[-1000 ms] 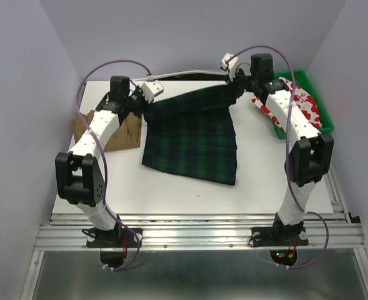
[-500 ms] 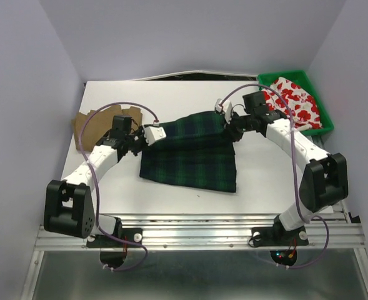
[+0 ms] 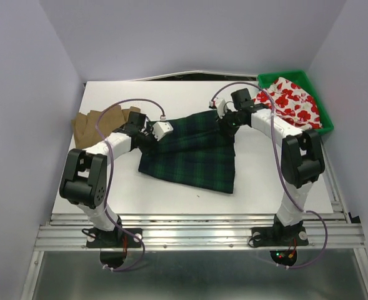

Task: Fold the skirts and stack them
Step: Fold the skirt

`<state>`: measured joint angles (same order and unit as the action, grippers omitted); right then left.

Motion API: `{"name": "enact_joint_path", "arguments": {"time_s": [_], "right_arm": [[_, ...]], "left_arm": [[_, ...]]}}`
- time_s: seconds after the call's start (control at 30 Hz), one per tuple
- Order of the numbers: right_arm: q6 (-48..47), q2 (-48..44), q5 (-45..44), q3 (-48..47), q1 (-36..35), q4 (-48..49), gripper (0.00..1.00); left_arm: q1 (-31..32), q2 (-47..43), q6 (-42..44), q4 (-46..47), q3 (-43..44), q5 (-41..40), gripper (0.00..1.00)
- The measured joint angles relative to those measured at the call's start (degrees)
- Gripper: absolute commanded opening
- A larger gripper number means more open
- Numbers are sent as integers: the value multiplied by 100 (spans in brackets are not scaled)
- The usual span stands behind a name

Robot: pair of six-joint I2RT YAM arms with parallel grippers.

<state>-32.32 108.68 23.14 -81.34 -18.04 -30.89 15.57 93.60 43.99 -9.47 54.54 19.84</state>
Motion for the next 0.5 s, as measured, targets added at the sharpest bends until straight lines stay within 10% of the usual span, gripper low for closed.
{"name": "enact_joint_path", "arguments": {"time_s": [0.5], "right_arm": [[105,-459,-4,-1519,114,-549,1]], "left_arm": [[-170,-643,44,-997,1585,-184,0]]}}
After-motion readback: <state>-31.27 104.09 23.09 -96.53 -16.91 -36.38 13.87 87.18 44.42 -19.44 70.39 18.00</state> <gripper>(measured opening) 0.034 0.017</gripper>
